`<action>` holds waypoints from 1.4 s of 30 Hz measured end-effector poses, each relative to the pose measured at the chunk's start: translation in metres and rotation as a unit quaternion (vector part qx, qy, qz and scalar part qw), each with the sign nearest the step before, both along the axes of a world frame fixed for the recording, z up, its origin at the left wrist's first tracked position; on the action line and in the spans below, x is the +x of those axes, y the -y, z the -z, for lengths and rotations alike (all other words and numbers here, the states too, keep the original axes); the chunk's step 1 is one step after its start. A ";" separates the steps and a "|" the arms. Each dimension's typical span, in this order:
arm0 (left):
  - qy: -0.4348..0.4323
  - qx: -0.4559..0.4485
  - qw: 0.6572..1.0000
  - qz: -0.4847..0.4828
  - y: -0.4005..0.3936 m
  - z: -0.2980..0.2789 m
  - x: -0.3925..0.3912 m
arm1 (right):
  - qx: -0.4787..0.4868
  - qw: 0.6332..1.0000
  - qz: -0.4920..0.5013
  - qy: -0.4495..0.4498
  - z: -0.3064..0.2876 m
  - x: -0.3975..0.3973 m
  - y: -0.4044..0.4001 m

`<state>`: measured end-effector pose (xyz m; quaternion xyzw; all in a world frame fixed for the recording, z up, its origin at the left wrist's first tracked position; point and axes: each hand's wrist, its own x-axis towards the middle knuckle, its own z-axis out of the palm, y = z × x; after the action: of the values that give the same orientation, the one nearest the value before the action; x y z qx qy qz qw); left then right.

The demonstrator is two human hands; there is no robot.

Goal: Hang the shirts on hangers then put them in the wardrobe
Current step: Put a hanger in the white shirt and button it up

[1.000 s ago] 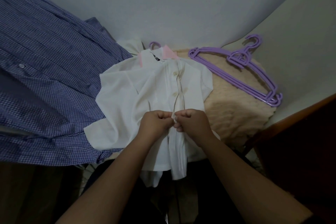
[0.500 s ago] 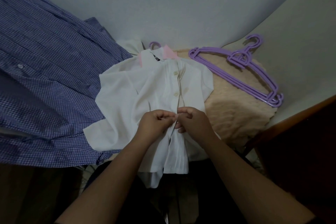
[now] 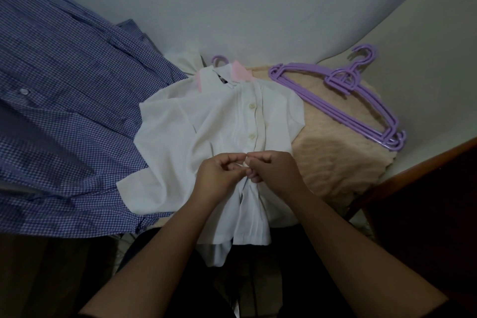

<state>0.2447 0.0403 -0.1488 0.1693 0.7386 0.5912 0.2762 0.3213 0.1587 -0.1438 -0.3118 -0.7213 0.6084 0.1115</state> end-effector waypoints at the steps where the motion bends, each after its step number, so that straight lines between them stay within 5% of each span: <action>1: 0.000 0.008 1.000 0.001 -0.001 -0.001 0.001 | -0.011 1.000 0.000 0.005 0.000 -0.001 0.000; 15: 0.014 -0.003 1.000 0.023 -0.005 0.005 -0.003 | -0.090 0.995 0.037 0.010 0.003 -0.003 -0.004; 24: 0.216 0.069 0.974 0.029 -0.003 0.014 -0.016 | -0.142 0.990 -0.001 -0.023 0.010 -0.001 -0.013; 29: 0.070 -0.077 0.995 0.012 -0.004 0.021 -0.024 | 0.040 0.997 -0.039 0.056 0.024 -0.003 -0.016; 42: -0.049 -0.054 0.997 -0.033 -0.036 -0.008 -0.070 | 0.153 0.986 -0.049 0.039 0.003 -0.048 -0.053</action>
<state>0.1747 0.0764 -0.1412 0.1585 0.7872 0.5501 0.2291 0.2738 0.2121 -0.1464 -0.2791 -0.8242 0.4826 0.0996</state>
